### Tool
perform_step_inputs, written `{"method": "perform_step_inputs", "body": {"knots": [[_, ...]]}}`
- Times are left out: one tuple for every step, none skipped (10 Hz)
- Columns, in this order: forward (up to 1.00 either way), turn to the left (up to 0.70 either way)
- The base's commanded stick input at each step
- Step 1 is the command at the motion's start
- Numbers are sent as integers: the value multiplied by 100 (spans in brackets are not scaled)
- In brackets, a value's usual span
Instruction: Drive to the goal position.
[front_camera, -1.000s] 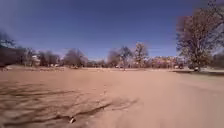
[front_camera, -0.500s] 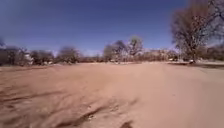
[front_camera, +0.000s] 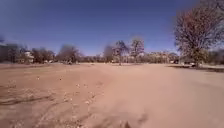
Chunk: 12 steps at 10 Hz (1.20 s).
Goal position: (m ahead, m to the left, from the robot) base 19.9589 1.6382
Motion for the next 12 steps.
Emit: {"method": "perform_step_inputs", "body": {"knots": [[100,0],[100,0],[100,0],[100,0],[100,0],[100,0],[100,0],[100,0],[100,7],[100,20],[100,27],[100,18]]}}
